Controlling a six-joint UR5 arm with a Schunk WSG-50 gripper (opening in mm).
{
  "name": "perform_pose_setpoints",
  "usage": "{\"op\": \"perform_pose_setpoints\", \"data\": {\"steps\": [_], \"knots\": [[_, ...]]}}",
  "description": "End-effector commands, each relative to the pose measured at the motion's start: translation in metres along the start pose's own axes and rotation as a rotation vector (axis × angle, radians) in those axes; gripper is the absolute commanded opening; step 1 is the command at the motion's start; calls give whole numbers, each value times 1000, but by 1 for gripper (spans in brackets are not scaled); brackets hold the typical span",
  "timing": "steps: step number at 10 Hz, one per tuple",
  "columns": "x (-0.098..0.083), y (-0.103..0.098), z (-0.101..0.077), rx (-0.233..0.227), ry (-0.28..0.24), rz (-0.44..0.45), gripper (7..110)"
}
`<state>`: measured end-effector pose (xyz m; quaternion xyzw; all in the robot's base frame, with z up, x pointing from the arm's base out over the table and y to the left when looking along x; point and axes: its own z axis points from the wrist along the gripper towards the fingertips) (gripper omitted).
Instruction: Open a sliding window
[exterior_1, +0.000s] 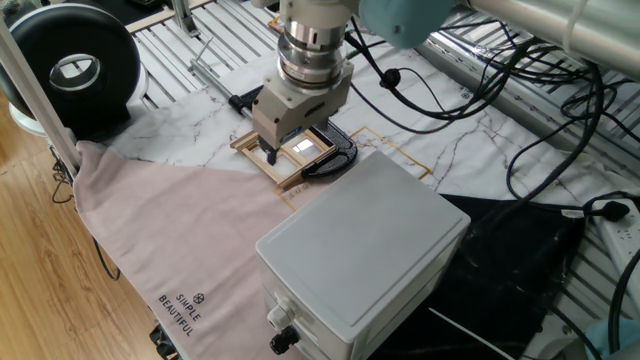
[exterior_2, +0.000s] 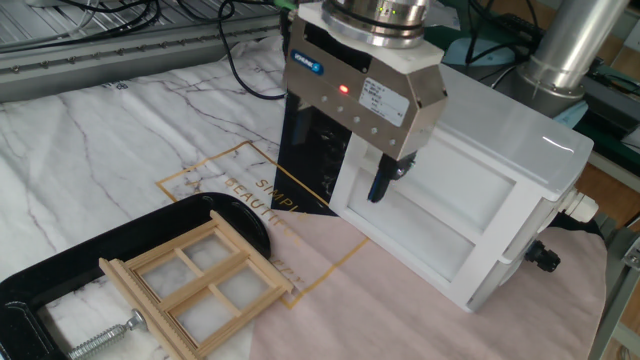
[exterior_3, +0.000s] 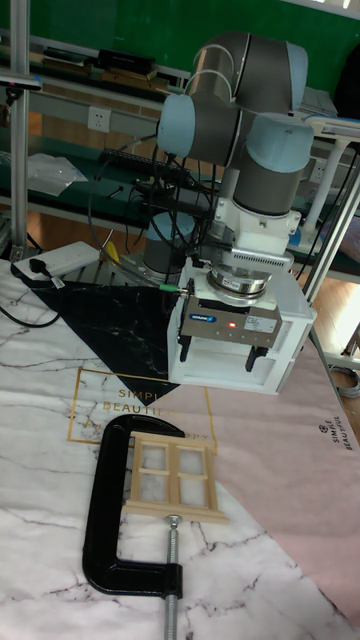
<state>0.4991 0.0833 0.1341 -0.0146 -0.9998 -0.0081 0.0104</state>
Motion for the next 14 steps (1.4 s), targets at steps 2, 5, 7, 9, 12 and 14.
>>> {"op": "perform_pose_setpoints", "data": {"steps": [2,5,7,9,12,14], "knots": [[19,15,-3,-62,77,27,7],[36,19,-5,-81,144,-32,7],[74,13,-13,-61,298,-40,7],[67,25,-12,-118,268,-91,7],[-21,40,50,-101,141,-108,22],[-67,56,79,-131,73,-103,44]]}}
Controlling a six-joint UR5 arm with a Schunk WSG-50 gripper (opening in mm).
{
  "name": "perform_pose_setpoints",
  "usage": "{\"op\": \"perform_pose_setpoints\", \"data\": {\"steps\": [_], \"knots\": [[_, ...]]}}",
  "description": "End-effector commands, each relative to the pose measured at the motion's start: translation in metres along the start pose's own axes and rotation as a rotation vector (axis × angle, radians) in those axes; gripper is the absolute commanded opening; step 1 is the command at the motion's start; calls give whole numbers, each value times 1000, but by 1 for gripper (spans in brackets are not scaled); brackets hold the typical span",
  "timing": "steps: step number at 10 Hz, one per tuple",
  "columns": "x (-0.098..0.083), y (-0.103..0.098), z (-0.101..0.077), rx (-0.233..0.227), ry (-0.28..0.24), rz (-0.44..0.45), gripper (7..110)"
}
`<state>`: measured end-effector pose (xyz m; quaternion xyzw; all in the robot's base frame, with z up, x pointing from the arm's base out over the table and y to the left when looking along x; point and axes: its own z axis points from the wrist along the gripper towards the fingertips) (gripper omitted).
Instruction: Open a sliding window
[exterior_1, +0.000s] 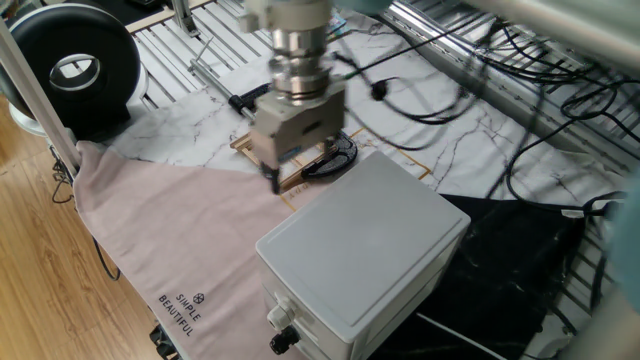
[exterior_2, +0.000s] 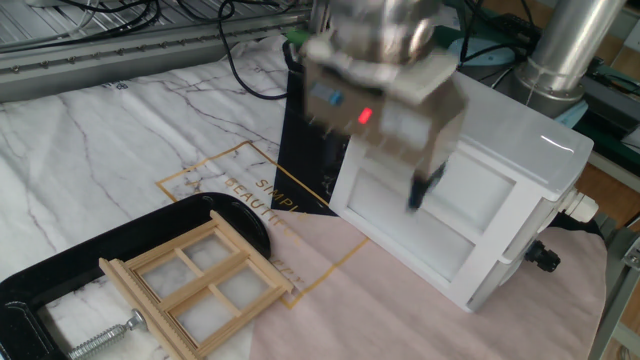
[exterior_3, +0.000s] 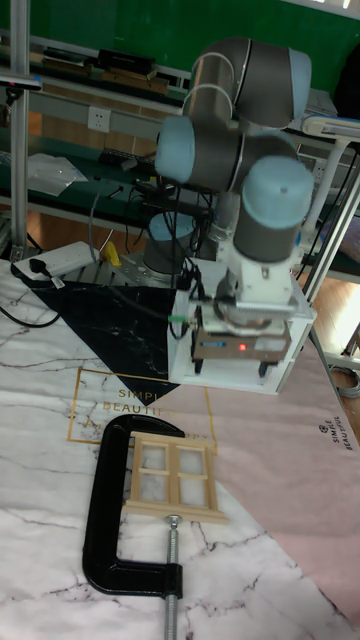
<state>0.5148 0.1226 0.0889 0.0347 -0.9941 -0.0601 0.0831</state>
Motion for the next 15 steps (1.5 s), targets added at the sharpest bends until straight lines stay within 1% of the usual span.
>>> {"op": "perform_pose_setpoints", "data": {"steps": [1,2,3,4,5,6,7,8,9,10,11,12,13,14,15], "knots": [[-68,5,31,-59,-83,-10,44],[-67,-8,26,6,-82,29,44],[-64,-10,16,27,-87,83,44],[-52,-10,15,30,-43,117,44],[-48,-13,15,43,-26,125,44],[-52,-7,15,20,-41,98,44],[-45,-5,15,12,-13,58,44],[-20,0,14,-6,90,-2,44],[28,16,4,-83,280,-79,44],[40,3,1,-28,333,-56,44],[35,6,3,-38,312,-52,44],[16,24,7,-107,235,-14,44],[-14,27,20,-118,145,15,44],[-57,11,35,-68,48,-9,44],[-74,7,37,-39,14,28,22]]}}
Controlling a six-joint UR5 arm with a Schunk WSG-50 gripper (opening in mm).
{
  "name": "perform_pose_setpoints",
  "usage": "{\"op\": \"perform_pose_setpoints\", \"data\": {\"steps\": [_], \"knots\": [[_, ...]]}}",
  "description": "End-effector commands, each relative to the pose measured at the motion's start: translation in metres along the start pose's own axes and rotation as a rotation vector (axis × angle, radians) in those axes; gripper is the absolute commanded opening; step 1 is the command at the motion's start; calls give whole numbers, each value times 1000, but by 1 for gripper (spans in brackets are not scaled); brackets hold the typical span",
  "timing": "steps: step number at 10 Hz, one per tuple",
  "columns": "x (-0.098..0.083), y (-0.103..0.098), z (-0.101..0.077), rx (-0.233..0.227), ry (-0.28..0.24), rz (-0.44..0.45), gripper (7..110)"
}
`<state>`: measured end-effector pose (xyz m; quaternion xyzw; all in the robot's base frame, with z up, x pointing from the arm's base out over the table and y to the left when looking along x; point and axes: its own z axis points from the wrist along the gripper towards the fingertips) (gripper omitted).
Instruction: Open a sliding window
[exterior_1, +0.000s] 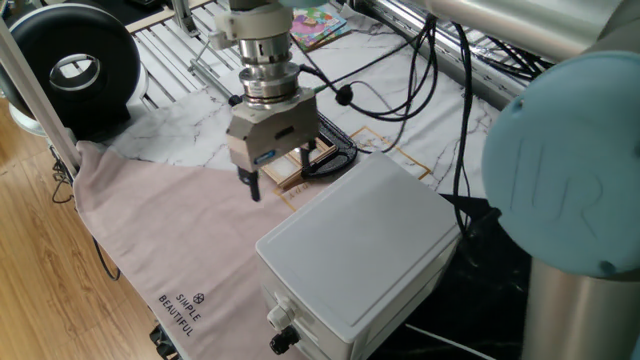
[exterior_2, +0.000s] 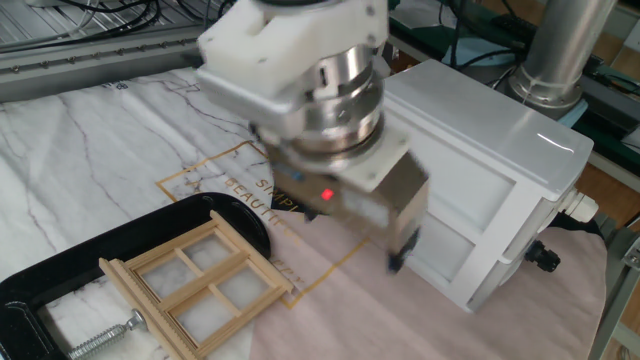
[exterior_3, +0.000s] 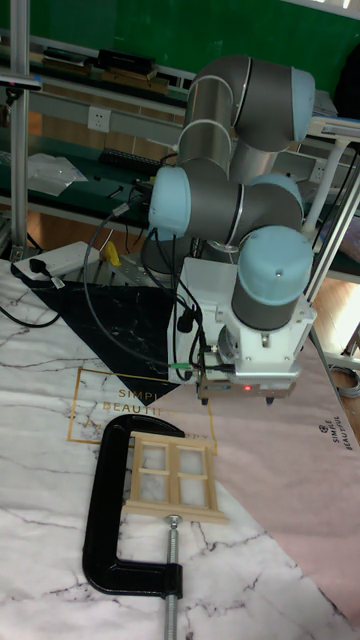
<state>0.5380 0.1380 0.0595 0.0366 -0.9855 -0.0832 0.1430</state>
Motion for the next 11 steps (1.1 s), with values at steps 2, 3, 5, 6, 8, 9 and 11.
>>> {"op": "perform_pose_setpoints", "data": {"steps": [2,3,5,6,8,9,11], "knots": [[-71,49,1,-172,-180,108,22],[-79,37,-3,-90,-245,132,44],[-56,23,-21,83,-258,142,44],[-38,38,-28,43,-238,134,44],[-32,11,-39,160,-253,111,44],[-28,-2,-41,217,-243,101,44],[-2,5,-35,195,-131,58,44]]}}
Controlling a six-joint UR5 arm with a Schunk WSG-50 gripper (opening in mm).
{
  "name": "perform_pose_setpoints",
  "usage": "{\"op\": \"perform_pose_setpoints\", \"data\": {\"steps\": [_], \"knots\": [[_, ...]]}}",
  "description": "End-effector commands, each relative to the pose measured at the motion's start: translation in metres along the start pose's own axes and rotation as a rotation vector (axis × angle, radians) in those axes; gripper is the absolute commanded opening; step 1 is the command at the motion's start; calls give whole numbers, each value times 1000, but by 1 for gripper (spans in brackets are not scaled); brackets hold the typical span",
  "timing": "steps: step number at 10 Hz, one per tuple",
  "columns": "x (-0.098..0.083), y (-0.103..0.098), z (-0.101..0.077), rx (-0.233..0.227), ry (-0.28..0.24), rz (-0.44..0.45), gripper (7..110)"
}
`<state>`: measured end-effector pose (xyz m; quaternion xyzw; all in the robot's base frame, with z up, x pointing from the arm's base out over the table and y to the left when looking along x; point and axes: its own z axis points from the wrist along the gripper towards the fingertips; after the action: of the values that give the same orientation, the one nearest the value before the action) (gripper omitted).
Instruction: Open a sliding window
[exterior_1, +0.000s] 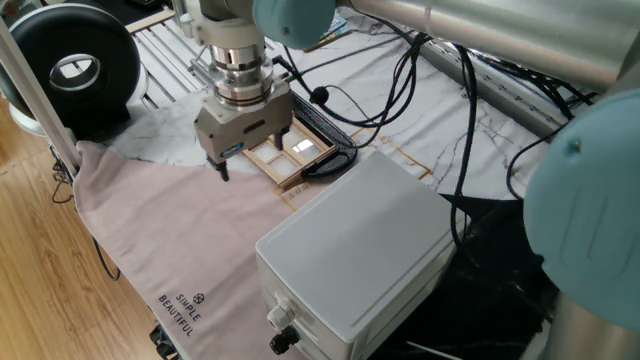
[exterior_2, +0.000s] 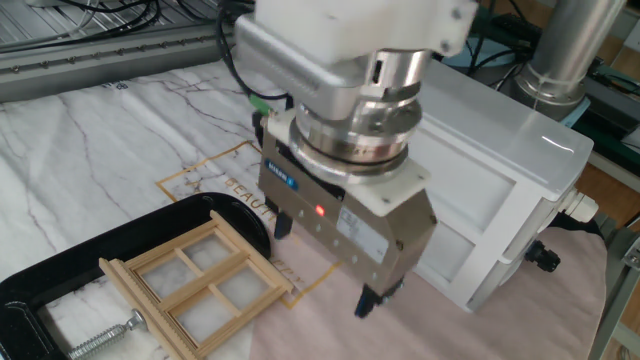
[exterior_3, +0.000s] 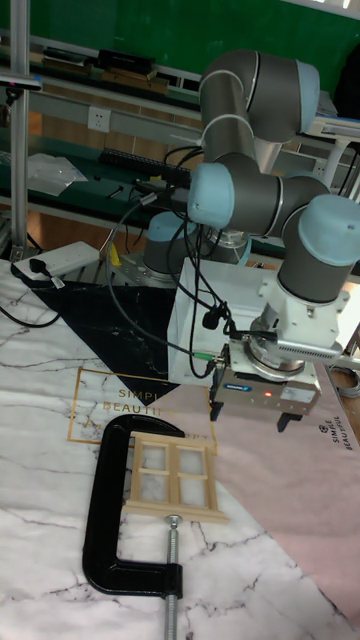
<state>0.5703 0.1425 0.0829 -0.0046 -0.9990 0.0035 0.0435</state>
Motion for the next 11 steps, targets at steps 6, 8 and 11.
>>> {"op": "perform_pose_setpoints", "data": {"steps": [6,8,11], "knots": [[-2,-45,18,37,173,-33,44],[-14,-29,21,-42,136,-1,44],[-17,-32,20,-26,125,-4,44]]}}
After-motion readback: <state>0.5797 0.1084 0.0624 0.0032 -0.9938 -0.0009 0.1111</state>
